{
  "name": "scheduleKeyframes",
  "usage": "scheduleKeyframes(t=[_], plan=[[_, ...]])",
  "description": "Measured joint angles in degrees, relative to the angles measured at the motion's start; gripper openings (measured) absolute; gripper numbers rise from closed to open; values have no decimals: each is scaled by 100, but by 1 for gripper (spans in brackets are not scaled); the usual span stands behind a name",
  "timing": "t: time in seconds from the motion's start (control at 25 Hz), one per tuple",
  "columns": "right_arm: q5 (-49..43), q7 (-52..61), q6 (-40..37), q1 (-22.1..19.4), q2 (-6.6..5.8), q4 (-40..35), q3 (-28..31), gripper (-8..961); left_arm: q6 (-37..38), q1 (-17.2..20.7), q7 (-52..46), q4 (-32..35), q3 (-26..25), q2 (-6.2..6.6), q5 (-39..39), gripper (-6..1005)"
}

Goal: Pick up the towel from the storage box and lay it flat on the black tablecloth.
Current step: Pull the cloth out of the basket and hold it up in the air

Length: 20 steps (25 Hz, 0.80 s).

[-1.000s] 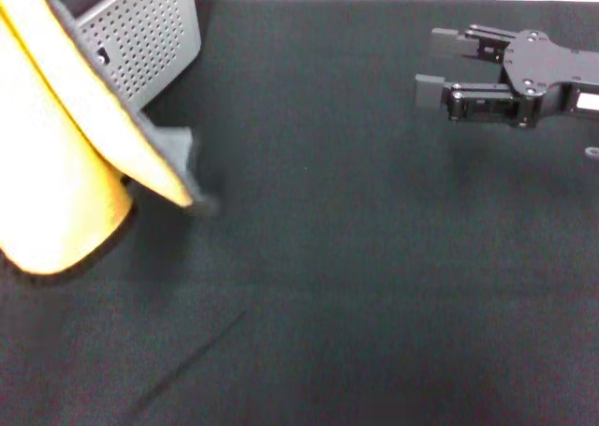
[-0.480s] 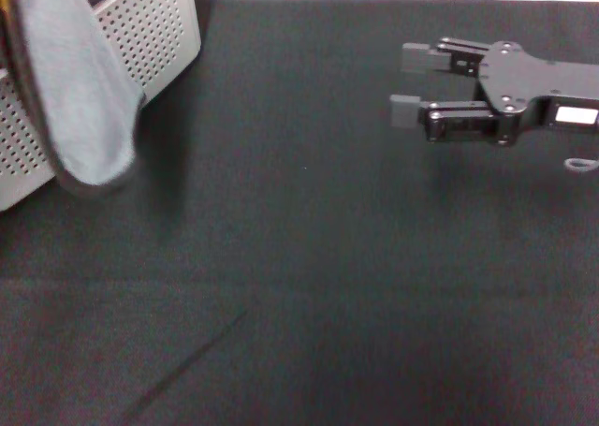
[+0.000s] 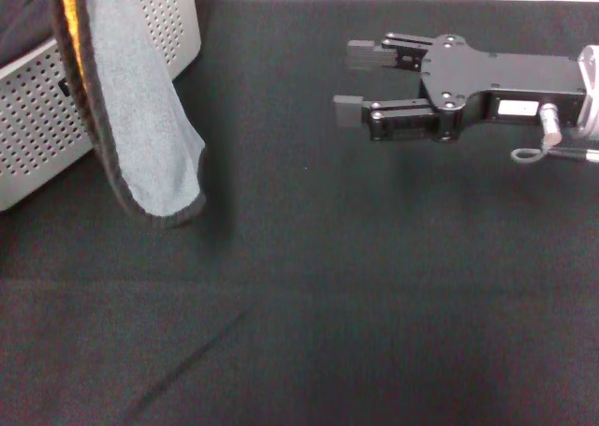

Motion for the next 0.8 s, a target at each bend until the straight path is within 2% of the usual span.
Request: scheduleKeyframes(t=[0.32,0.52,0.8], plan=[[102,-41,-286,139,0,-11,-543,855,17,-119,40,-100,14,-10,7,49],[146,-43,-782,201,0,-38,-1085,855,16,-171,67,-116,46,-21,-20,50],[371,-52,-1205,228,0,-486,-1879,855,17,-312,116,-287,69,-26,-54,53]])
